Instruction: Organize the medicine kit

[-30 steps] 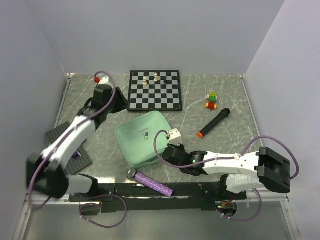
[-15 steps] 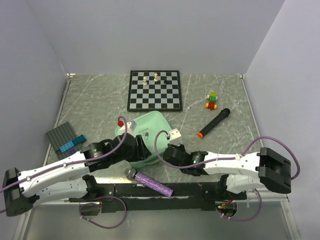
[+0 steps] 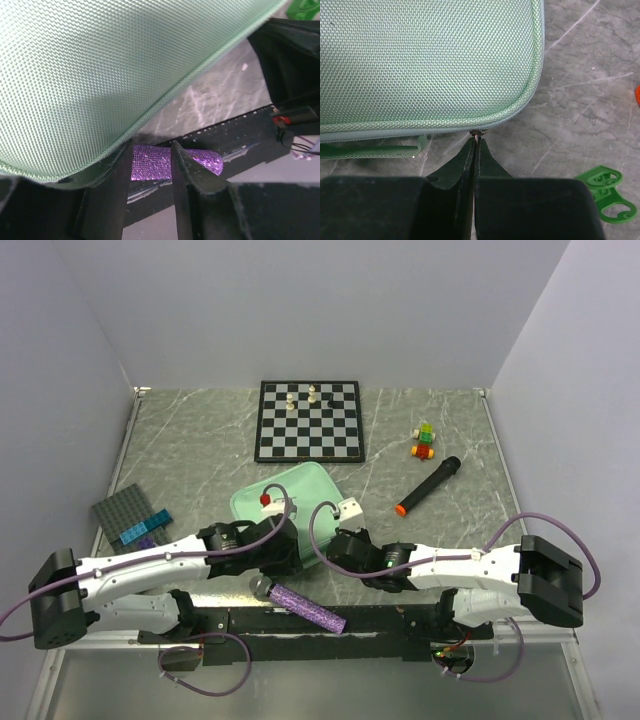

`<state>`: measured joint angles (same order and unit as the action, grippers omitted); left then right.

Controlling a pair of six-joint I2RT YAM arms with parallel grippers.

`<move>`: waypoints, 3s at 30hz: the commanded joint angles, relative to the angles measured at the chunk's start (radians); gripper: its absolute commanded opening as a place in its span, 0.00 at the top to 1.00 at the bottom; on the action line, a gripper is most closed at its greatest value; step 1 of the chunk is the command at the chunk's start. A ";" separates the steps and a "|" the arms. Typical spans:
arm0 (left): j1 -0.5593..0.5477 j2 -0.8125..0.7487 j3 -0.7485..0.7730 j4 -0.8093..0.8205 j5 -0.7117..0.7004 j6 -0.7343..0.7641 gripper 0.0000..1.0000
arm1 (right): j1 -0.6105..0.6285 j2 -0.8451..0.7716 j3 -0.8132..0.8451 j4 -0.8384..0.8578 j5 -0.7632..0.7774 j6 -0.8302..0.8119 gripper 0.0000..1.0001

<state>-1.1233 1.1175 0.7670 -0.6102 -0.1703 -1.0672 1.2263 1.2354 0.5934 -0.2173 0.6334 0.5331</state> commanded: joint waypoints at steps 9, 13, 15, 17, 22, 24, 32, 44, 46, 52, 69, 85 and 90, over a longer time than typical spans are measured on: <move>0.387 0.024 -0.106 0.069 0.022 0.144 0.57 | 0.018 -0.004 0.019 0.050 -0.066 -0.059 1.00; 0.509 0.065 -0.049 0.095 0.028 0.233 0.53 | 0.019 0.044 0.058 0.061 -0.090 -0.088 1.00; 0.554 0.091 -0.023 0.101 0.038 0.256 0.53 | 0.019 0.076 0.094 0.059 -0.104 -0.102 1.00; 0.591 0.107 -0.011 0.113 0.035 0.266 0.52 | 0.021 0.105 0.120 0.065 -0.118 -0.114 1.00; 0.617 0.033 -0.046 0.133 0.107 0.211 0.45 | 0.021 0.145 0.166 0.058 -0.121 -0.122 1.00; 0.614 -0.046 -0.102 0.168 0.175 0.159 0.41 | 0.021 0.147 0.169 0.058 -0.123 -0.119 1.00; 0.524 -0.317 -0.402 0.426 0.198 -0.161 0.18 | 0.019 0.144 0.177 0.087 -0.123 -0.091 1.00; 0.318 -0.183 -0.339 0.408 -0.049 -0.344 0.14 | 0.019 0.171 0.224 0.072 -0.140 -0.067 1.00; 0.316 -0.142 -0.342 0.422 -0.057 -0.358 0.14 | 0.021 0.171 0.221 0.072 -0.146 -0.062 1.00; 0.318 -0.021 -0.302 0.408 -0.070 -0.366 0.18 | 0.019 0.180 0.217 0.059 -0.155 -0.061 1.00; 0.491 0.083 -0.242 0.322 -0.040 -0.107 0.99 | -0.031 0.052 0.056 -0.057 -0.097 -0.090 1.00; 0.511 0.146 -0.218 0.256 -0.026 0.070 0.99 | -0.378 0.073 0.143 0.056 -0.227 -0.219 1.00; 0.527 0.220 -0.195 0.262 -0.020 0.036 0.99 | -0.309 -0.025 0.028 0.137 -0.310 -0.234 1.00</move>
<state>-0.6552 1.2549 0.5777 -0.2584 -0.0383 -1.1275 0.9463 1.2842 0.6842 -0.2092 0.1184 0.3599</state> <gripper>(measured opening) 0.024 0.008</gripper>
